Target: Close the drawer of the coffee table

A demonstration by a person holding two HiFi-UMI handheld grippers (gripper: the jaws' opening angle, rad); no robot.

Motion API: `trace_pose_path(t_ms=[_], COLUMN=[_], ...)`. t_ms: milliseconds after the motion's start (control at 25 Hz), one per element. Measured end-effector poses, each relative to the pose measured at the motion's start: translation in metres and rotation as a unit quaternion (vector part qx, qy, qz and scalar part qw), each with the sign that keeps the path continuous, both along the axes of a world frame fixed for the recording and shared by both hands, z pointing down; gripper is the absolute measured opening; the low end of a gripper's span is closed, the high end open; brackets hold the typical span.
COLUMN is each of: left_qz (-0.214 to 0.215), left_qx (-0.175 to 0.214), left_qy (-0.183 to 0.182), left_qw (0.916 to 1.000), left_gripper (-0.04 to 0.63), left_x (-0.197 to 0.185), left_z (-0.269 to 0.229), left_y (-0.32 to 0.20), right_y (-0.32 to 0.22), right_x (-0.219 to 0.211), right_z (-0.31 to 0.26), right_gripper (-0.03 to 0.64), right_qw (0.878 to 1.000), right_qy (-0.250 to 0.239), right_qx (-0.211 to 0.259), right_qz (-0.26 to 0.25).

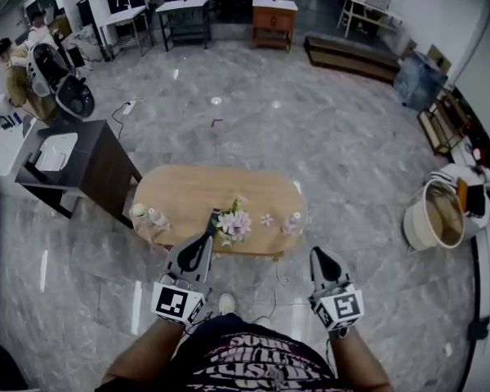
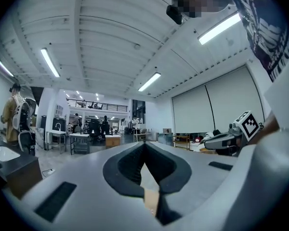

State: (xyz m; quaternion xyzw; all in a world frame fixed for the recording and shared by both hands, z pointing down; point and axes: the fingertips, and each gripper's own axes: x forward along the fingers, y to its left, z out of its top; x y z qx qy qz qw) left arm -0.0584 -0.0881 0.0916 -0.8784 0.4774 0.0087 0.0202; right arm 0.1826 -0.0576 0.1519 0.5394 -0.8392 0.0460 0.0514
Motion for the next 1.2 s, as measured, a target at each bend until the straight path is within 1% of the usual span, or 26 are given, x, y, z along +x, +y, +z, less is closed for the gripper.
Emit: trace_pose_path(t_ms=[80,160,240,360,440,520,640,760,840,960,1080,1200], left_qz=[0.020,0.041,0.051,0.040,0.030,0.028,0.029,0.029,0.028,0.017,0.007,0.008], left_qx=[0.011,0.027,0.034,0.040,0.035,0.034,0.043,0.028,0.034,0.046,0.034,0.027], left_qy=[-0.001,-0.011,-0.020,-0.014,-0.007,-0.009,-0.023,-0.026,-0.028,-0.027,-0.016,-0.020], left_qw=[0.9997,0.9987,0.9979,0.9983,0.9989,0.9990,0.9984,0.9989,0.9986,0.9984,0.9993,0.9994], left_gripper=[0.023,0.023,0.021,0.023,0.023,0.023,0.022,0.023,0.023,0.023,0.023,0.023], left_x=[0.011,0.026,0.038,0.049,0.051,0.048,0.048,0.053,0.054,0.056,0.061,0.065], left_z=[-0.005,-0.011,-0.016,-0.028,-0.030,-0.031,-0.029,-0.033,-0.042,-0.041,-0.033,-0.029], left_y=[0.001,-0.003,-0.007,-0.008,-0.009,-0.010,-0.006,-0.003,-0.007,-0.007,-0.001,0.004], right_y=[0.005,0.006,0.003,-0.002,-0.007,-0.011,-0.011,-0.009,-0.013,-0.012,-0.007,-0.004], right_x=[-0.011,-0.023,-0.034,-0.039,-0.039,-0.040,-0.039,-0.039,-0.043,-0.045,-0.042,-0.039], right_z=[0.001,-0.003,-0.012,-0.022,-0.032,-0.040,-0.044,-0.047,-0.052,-0.049,-0.046,-0.042], right_gripper=[0.035,0.035,0.035,0.035,0.035,0.035,0.035,0.035,0.035,0.035,0.035,0.034], right_qw=[1.000,1.000,0.998,0.996,0.994,0.993,0.993,0.990,0.987,0.987,0.988,0.989], right_qy=[-0.003,0.006,0.023,0.053,0.049,0.042,0.041,0.072,0.085,0.075,0.068,0.061], right_qx=[0.000,0.015,0.033,0.047,0.077,0.088,0.086,0.084,0.095,0.094,0.093,0.087], right_qz=[-0.010,-0.025,-0.042,-0.057,-0.064,-0.067,-0.068,-0.083,-0.098,-0.109,-0.106,-0.102])
